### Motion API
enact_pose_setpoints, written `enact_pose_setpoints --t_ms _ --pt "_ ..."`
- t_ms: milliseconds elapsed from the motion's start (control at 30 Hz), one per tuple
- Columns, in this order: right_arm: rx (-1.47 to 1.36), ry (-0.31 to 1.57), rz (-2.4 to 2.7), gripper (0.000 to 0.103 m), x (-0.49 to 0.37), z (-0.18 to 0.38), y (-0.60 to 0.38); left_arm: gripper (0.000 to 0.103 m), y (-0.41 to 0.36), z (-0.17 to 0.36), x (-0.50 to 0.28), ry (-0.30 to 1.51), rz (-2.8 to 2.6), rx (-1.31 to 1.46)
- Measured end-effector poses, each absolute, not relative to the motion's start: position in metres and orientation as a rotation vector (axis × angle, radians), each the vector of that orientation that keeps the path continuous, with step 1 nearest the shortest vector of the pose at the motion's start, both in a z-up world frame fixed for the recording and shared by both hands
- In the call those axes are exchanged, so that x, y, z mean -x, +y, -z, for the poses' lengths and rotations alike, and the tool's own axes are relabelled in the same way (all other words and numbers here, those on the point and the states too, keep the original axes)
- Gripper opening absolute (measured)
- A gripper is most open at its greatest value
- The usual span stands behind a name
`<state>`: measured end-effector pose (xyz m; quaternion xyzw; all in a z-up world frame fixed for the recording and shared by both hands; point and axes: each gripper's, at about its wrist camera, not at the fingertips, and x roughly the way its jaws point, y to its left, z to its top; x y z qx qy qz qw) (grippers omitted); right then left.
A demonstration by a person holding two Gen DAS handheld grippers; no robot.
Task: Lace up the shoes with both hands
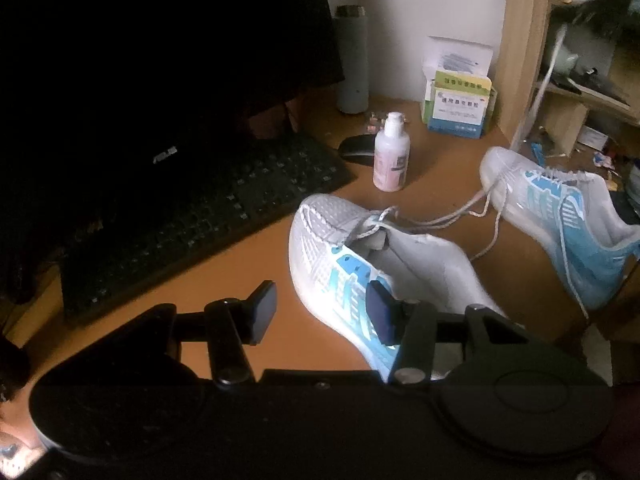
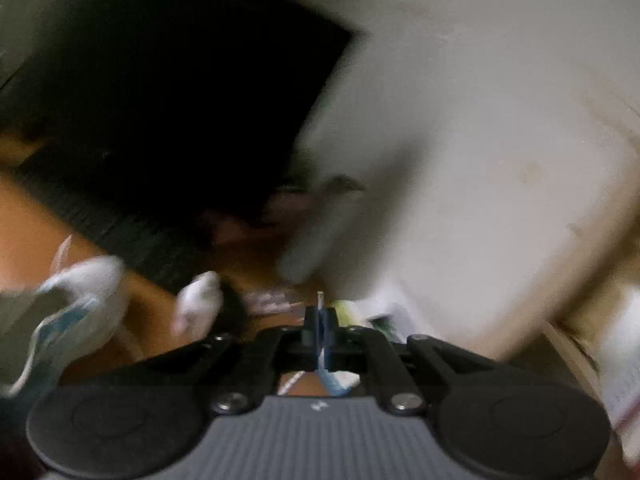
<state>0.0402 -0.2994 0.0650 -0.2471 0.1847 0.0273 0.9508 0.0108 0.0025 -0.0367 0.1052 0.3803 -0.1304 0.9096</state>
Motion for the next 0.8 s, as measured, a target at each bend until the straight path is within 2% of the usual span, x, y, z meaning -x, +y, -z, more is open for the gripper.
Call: enact_pose_setpoints --t_ms 167,300,400,467,600,800 --pt "0.513 0.207 0.274 0.002 -0.022 -0.144 -0.384 0.048 0.004 0.035 -0.009 0.785 0.257 -0.226" --pt "0.500 0.144 0.360 0.002 -0.019 -0.157 -0.385 0.048 0.005 0.031 -0.010 0.769 0.270 -0.226" --pt "0.494 0.218 0.132 0.002 -0.031 -0.128 -0.347 0.048 0.005 0.027 -0.011 0.754 0.302 -0.218" --pt "0.420 0.323 -0.243 0.002 -0.041 -0.089 -0.299 0.048 0.004 0.023 -0.012 0.740 0.329 -0.220" --pt "0.459 0.490 -0.663 0.002 -0.047 -0.014 -0.219 0.048 0.001 0.011 -0.009 0.704 0.397 -0.225" --pt "0.508 0.476 -0.827 0.003 -0.043 0.020 -0.178 0.048 -0.007 0.005 -0.006 0.669 0.476 -0.256"
